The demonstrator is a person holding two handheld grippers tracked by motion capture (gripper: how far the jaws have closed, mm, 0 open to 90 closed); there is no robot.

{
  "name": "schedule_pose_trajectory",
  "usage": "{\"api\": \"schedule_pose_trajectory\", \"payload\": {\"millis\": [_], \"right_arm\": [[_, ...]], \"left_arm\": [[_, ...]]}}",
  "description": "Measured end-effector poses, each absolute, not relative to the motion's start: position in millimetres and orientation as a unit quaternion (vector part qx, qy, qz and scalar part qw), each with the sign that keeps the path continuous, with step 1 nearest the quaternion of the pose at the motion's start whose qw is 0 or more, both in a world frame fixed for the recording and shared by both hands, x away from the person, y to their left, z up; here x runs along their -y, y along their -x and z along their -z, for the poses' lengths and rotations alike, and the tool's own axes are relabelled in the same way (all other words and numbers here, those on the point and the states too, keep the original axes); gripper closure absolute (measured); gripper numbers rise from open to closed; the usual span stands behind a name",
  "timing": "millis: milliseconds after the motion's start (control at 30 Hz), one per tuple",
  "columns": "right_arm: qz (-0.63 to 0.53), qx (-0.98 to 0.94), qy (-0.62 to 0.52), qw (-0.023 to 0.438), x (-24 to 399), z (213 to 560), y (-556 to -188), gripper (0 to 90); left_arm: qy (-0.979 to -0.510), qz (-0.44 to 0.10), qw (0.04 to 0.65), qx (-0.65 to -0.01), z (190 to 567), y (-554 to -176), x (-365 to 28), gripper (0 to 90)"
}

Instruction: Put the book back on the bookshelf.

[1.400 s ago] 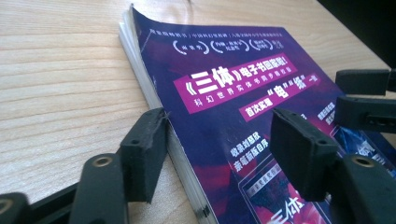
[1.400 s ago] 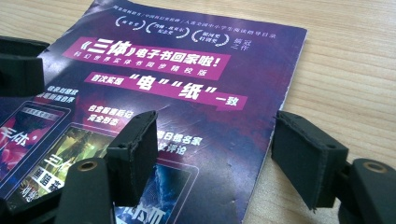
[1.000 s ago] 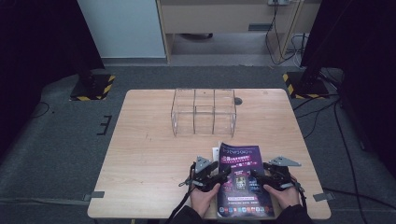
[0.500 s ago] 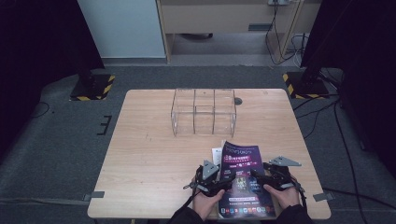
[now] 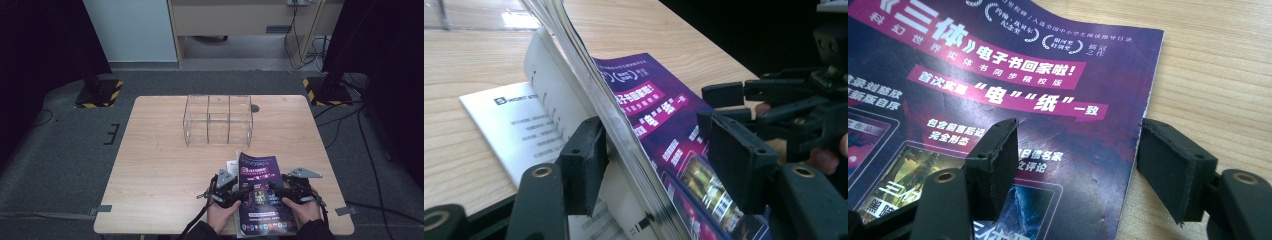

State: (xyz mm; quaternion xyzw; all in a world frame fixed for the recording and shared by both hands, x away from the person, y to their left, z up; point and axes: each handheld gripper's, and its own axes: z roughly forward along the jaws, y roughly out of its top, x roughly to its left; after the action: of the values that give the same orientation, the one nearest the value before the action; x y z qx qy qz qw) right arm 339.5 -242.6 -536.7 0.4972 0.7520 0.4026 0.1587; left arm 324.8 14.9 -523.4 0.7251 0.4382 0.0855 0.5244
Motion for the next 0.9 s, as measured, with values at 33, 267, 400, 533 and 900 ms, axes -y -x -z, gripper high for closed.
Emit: {"api": "schedule_pose_trajectory", "payload": {"millis": [33, 267, 400, 533, 900], "right_arm": [[-0.403, -0.751, -0.498, 0.157, 243.1, 536.6, -339.2, 33.4], [-0.406, -0.748, -0.502, 0.155, 243.7, 536.7, -339.0, 33.9], [-0.406, -0.748, -0.501, 0.157, 243.5, 536.7, -339.1, 34.0], [-0.407, -0.746, -0.504, 0.156, 243.6, 536.7, -339.1, 34.0], [-0.411, -0.744, -0.505, 0.151, 244.9, 536.9, -339.7, 33.7]], "left_arm": [[-0.727, -0.091, 0.521, -0.438, 523.2, -325.7, -14.0, 41.3], [-0.733, -0.116, 0.506, -0.440, 526.9, -322.9, -10.4, 40.9], [-0.747, -0.132, 0.471, -0.450, 528.7, -323.0, -9.9, 42.1], [-0.740, -0.135, 0.461, -0.470, 528.8, -325.7, -13.7, 56.5], [-0.744, -0.145, 0.458, -0.464, 522.3, -325.9, -15.6, 75.1]]}}
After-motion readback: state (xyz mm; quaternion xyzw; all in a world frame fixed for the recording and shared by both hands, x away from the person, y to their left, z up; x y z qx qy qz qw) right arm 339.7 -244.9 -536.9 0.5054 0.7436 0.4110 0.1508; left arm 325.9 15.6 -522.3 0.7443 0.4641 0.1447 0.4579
